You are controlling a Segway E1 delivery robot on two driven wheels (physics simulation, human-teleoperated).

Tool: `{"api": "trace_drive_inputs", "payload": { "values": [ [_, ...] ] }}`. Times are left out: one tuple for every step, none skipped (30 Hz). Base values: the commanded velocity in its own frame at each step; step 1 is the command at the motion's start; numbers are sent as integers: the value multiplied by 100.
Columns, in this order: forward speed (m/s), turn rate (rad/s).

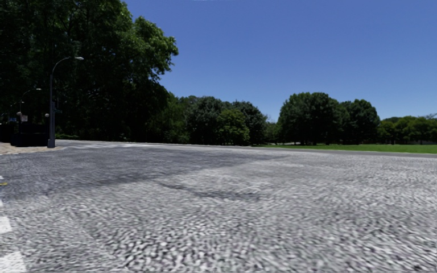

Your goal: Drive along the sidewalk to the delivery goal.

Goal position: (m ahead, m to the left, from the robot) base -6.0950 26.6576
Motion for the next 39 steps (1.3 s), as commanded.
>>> {"api": "trace_drive_inputs", "payload": {
  "values": [
    [82,91],
    [82,91],
    [82,91],
    [82,91],
    [82,91],
    [82,91],
    [82,91],
    [82,91],
    [82,91],
    [82,91],
    [82,91],
    [82,91],
    [82,91],
    [82,91],
    [82,91],
    [82,91],
    [82,91],
    [82,91],
    [82,91],
    [82,91],
    [82,91],
    [82,91],
    [82,91],
    [82,91],
    [82,91],
    [82,91],
    [82,91],
    [82,91],
    [82,91],
    [82,91],
    [82,91],
    [82,91],
    [82,91],
    [82,91],
    [82,91],
    [82,90],
    [82,81],
    [82,81],
    [82,0]
  ]
}}
